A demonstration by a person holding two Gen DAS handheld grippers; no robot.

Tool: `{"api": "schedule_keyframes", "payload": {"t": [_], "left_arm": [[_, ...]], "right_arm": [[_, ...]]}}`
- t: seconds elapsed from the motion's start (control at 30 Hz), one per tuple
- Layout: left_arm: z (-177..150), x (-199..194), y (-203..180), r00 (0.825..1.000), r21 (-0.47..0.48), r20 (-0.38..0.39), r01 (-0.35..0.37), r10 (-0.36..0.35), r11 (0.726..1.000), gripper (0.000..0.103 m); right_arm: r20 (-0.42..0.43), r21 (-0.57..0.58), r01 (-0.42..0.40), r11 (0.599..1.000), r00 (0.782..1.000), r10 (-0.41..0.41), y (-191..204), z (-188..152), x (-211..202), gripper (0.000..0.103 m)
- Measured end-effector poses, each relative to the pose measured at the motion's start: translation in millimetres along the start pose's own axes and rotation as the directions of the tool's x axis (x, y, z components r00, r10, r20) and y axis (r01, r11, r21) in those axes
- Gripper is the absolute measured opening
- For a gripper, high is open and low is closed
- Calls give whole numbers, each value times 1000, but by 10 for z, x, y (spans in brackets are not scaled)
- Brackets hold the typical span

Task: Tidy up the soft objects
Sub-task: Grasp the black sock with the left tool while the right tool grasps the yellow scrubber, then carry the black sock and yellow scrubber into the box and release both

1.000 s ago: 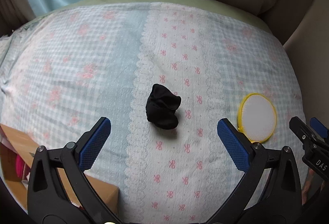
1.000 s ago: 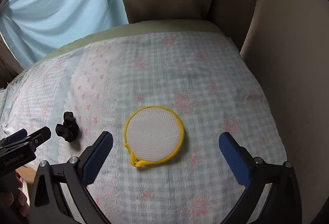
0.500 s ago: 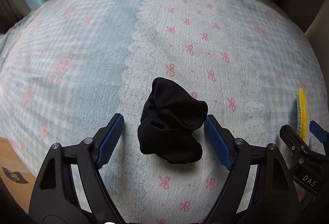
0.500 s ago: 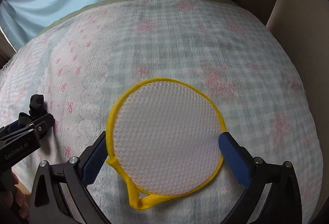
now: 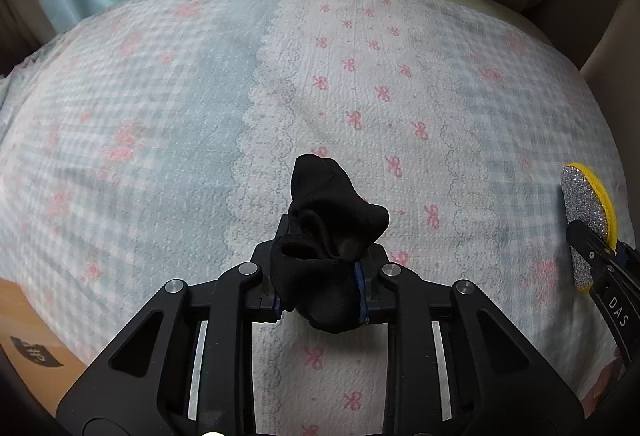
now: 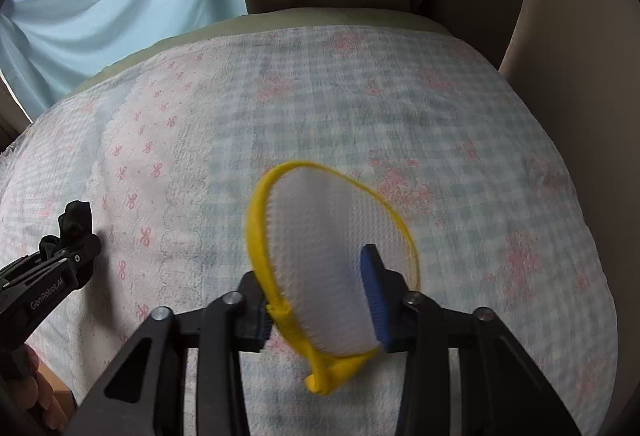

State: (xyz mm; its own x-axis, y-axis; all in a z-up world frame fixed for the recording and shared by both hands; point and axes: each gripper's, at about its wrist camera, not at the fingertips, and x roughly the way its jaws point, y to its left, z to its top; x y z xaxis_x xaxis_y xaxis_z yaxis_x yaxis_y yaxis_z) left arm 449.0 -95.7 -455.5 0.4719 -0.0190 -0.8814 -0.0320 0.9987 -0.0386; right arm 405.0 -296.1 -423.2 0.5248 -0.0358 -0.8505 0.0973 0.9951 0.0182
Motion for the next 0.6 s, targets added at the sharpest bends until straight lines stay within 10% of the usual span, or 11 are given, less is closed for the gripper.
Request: {"api": "schedule_keyframes", "payload": {"t": [0.6], "left_arm": [[37, -1587, 2, 992, -17, 123, 31, -28, 999, 22]], "right_arm": [[109, -22, -47, 999, 993, 49, 73, 168, -1183, 18]]}}
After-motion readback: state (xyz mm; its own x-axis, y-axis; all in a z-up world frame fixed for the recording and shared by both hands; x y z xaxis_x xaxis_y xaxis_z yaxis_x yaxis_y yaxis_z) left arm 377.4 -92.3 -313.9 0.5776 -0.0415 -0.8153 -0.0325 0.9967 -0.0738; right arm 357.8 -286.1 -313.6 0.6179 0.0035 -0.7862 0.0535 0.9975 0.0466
